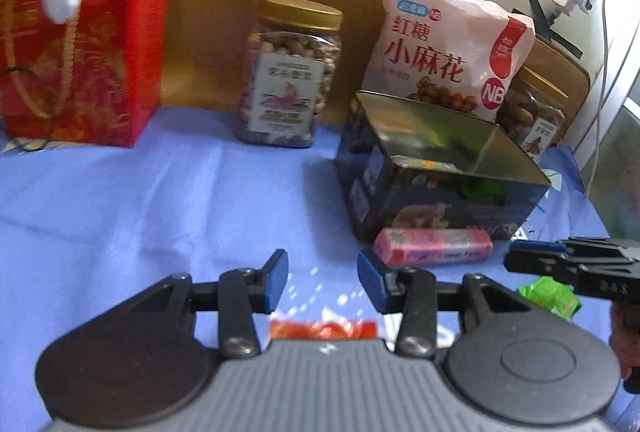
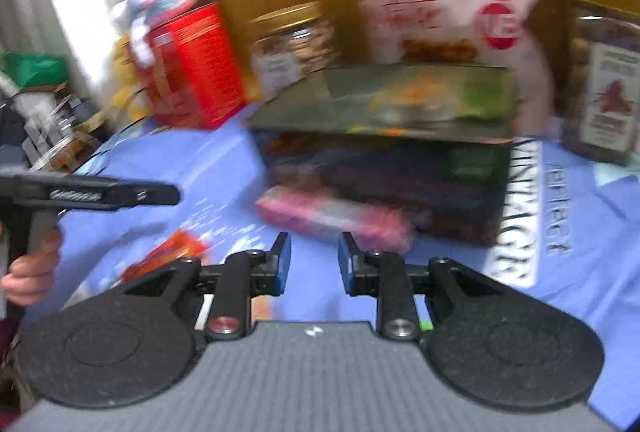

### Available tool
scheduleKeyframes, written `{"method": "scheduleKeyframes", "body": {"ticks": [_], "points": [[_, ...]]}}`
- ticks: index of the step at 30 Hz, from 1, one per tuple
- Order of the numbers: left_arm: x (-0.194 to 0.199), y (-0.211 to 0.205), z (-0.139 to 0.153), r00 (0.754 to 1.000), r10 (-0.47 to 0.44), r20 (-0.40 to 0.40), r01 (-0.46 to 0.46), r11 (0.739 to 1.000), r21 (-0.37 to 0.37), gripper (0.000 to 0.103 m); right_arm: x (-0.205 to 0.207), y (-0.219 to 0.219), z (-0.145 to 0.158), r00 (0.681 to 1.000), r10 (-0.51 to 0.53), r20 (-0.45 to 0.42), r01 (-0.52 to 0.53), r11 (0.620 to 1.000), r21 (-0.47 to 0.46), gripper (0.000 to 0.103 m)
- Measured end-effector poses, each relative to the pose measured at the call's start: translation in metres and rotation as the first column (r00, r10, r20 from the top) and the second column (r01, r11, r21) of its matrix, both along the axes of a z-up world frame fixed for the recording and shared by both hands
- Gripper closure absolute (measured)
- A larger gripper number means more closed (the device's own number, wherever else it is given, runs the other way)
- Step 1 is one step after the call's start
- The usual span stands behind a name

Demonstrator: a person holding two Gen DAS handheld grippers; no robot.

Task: Organize snacks
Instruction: 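Grasp the pink candy bar with the right gripper, then lower the pink bar into the dark tin and open the right gripper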

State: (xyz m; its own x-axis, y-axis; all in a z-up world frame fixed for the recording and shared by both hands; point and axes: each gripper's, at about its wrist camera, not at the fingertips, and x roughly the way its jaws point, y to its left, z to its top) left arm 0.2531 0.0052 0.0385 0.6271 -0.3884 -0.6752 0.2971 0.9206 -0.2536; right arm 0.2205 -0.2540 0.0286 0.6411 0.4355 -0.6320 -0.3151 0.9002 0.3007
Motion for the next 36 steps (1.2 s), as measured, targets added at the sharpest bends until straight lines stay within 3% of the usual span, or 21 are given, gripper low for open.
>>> {"method": "scheduleKeyframes", "body": {"ticks": [3,7,10,13,21,25,31,36], "points": [[0.018,-0.016,-0.009,0.999,-0.027,-0.019,0.027,1.0,-0.004,0.064,0.02,-0.014,-0.01,0.996,-0.069,-0.047,0.071,0.997,0.034,0.074],[0.036,-0.039,-0.026,0.997,-0.059,-0.052,0.059,0.998,-0.003,0.063,0.033,-0.015,-0.019,0.993,-0.083,-0.08,0.085,0.996,0.023,0.07],[0.042,-0.047,-0.032,0.997,-0.069,-0.047,0.067,0.997,-0.031,0.051,0.038,-0.008,-0.026,0.993,-0.072,-0.094,0.074,0.997,0.018,0.061],[0.045,-0.048,-0.037,0.994,-0.088,-0.069,0.082,0.993,-0.079,0.05,0.036,-0.005,-0.027,0.994,-0.061,-0.091,0.065,0.997,0.037,0.061],[0.021,-0.026,-0.028,0.994,-0.04,-0.102,0.027,0.991,-0.127,0.061,0.017,0.016,-0.022,0.998,-0.016,-0.061,0.017,1.0,0.008,0.063],[0.002,-0.016,-0.002,0.998,-0.017,-0.059,0.008,0.988,-0.152,0.06,-0.003,0.03,-0.004,1.0,0.012,0.021,-0.011,1.0,-0.025,0.068],[-0.004,-0.033,0.06,0.992,-0.045,0.119,0.062,0.988,-0.145,0.06,-0.02,0.022,0.048,0.976,-0.023,0.216,0.031,0.999,-0.037,0.068],[0.026,-0.069,0.066,0.985,-0.076,0.154,0.094,0.99,-0.108,0.059,-0.002,-0.004,0.059,0.955,-0.118,0.273,0.129,0.991,-0.024,0.068]]}}
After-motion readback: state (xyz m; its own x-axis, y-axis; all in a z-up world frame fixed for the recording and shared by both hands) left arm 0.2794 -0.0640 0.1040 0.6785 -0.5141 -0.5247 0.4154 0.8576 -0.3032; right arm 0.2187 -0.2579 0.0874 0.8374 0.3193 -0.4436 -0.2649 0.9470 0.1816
